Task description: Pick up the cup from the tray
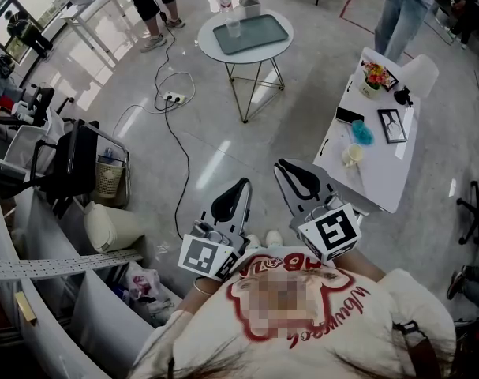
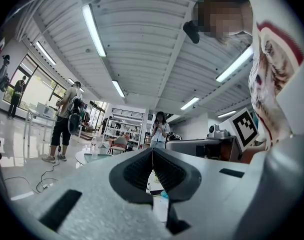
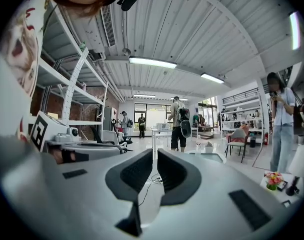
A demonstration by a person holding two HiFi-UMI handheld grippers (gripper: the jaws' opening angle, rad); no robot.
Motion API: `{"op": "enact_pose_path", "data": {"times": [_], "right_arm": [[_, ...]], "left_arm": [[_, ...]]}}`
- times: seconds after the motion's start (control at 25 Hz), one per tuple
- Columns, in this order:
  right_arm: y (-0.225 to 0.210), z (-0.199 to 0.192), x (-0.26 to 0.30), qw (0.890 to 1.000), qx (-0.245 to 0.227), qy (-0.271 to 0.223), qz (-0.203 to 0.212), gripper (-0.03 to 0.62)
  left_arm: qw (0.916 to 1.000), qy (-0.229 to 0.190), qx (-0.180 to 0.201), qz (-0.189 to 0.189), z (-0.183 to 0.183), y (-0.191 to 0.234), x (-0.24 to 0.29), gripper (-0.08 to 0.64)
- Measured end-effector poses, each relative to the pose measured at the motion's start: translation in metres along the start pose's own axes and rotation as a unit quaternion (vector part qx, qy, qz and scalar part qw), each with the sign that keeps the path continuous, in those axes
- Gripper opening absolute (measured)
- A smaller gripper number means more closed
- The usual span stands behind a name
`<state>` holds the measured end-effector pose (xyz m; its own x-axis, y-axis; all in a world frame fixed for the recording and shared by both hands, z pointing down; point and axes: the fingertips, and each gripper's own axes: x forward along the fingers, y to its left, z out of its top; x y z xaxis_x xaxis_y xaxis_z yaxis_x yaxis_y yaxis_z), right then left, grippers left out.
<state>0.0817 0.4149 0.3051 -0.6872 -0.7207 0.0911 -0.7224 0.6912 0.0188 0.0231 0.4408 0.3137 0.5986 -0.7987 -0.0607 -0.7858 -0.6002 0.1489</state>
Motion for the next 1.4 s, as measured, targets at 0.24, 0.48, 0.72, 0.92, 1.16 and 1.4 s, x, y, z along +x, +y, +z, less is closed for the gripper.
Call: {"op": "enact_pose_path", "data": {"times": [0.24, 0.48, 0.72, 0.92, 1.16, 1.4], "right_arm": [[-0.013, -0.009, -0.010, 1.000, -0.001, 0.011, 0.002, 0.047], [-0.014, -0.015, -0.010, 1.000, 0.007, 0.009, 0.011, 0.047], [-0.024, -0.014, 0.006, 1.000, 0.014, 0.002, 0.008, 0.047], [-0.031, -0.012, 0.024, 1.000, 0.012, 0.005, 0.006, 0.046], [-0.050, -0.013, 0.062, 1.000, 0.018, 0.006, -0.006, 0.048], [-0.075, -0.005, 0.114, 1.000, 0.016, 0.002, -0.016, 0.048]], "left_arm": [[0.9999, -0.008, -0.007, 0.008, -0.006, -0.011, 0.009, 0.015], [0.9998, 0.001, 0.006, 0.021, -0.017, -0.004, 0.004, 0.015], [0.9996, -0.003, 0.001, 0.029, -0.011, 0.010, 0.016, 0.015], [0.9997, -0.004, 0.003, 0.024, -0.012, 0.029, 0.029, 0.015], [0.9998, -0.003, -0.009, 0.016, -0.007, 0.063, 0.054, 0.015], [1.0000, -0.004, 0.003, 0.003, -0.001, 0.115, 0.088, 0.015]]}}
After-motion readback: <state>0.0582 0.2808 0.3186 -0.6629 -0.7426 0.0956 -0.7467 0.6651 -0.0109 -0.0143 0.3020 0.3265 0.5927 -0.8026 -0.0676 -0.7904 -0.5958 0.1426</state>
